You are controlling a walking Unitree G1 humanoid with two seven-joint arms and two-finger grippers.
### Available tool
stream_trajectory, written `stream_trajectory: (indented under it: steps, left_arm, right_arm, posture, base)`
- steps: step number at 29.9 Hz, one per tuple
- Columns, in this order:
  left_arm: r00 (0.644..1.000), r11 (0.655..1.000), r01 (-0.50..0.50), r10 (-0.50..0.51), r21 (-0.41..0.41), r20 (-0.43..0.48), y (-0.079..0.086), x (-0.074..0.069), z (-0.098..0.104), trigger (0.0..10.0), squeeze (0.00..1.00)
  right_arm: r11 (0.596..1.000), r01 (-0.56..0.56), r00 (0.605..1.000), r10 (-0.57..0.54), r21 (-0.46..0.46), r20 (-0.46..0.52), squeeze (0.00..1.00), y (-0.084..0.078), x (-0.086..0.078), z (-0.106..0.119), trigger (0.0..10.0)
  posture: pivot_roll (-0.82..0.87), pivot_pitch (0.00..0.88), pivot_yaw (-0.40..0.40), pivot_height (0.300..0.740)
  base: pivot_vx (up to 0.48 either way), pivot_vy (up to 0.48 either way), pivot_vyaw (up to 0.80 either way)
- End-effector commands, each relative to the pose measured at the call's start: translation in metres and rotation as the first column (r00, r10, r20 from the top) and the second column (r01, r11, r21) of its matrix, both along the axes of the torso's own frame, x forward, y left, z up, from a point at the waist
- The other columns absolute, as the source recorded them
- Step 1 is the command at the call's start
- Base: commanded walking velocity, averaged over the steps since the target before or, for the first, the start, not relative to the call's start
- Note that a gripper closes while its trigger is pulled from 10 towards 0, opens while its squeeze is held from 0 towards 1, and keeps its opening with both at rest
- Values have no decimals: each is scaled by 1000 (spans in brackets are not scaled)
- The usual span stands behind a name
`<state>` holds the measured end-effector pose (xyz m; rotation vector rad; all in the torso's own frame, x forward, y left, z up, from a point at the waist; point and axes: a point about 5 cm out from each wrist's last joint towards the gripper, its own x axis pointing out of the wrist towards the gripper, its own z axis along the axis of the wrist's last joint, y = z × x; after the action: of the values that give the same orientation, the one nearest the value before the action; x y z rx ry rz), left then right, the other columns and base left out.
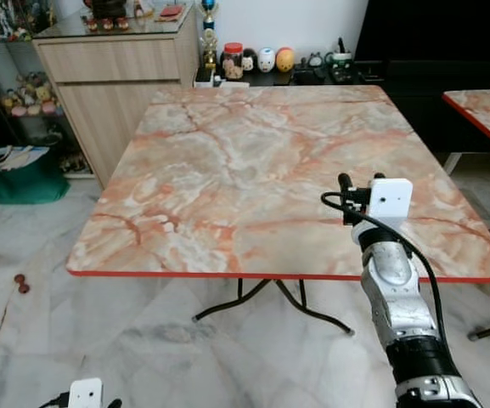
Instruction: Setting the table
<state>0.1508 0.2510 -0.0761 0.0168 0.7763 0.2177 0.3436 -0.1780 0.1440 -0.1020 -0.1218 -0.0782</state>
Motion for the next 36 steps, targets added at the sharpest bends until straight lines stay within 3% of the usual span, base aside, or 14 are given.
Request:
stream_trajectory:
  steps: [1, 21, 36]
  left_arm:
    - [1000, 1000, 5, -5, 5, -10, -1, -4, -2, 10000, 0]
    - [999, 1000, -21, 20, -7, -36, 0, -9, -4, 10000, 0]
    - [999, 1000, -21, 20, -8, -47, 1, -11, -5, 10000, 0]
  right_arm:
    - [1000, 1, 1000, -1, -1, 5, 0, 0, 0, 3, 10000]
    - [1000, 7, 1000, -7, -8, -10, 0, -1, 0, 2, 10000]
    - [998, 56, 987, -56, -2, -149, 0, -9, -9, -22, 10000]
  posture:
    - [4, 0, 6, 740]
    - [7, 0, 0, 740]
    - [-2, 0, -1, 740]
  base:
    - [0, -322, 0]
    - [0, 0, 0]
    - [132, 0, 0]
